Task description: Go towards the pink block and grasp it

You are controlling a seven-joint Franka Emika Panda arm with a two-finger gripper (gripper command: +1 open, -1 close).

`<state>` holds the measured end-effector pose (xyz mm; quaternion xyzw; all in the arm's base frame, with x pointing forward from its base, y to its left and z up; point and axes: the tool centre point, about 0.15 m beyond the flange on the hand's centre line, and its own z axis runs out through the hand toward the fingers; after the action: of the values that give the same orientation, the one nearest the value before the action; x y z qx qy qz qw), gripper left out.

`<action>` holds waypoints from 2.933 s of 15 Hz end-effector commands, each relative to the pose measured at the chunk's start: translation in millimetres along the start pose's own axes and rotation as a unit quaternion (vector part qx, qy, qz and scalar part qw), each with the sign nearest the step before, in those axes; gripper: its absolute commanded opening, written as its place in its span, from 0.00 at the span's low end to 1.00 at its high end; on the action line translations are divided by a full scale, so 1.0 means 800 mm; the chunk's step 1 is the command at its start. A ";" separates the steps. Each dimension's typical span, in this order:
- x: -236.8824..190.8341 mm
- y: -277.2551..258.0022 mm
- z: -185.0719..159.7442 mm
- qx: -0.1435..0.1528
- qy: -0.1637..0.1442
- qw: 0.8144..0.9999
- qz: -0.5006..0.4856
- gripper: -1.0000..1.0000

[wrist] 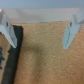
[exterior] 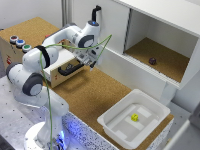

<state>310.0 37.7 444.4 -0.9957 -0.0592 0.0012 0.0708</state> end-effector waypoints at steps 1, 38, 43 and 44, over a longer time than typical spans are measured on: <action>-0.002 -0.090 -0.006 -0.015 -0.007 0.998 -0.052 1.00; 0.131 -0.500 0.003 -0.046 0.060 0.841 -0.535 1.00; 0.132 -0.533 0.035 -0.054 0.024 0.806 -0.589 1.00; 0.130 -0.531 0.037 -0.063 0.016 0.801 -0.595 1.00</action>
<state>346.5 431.7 481.1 -0.7870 -0.5998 -0.1325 0.0581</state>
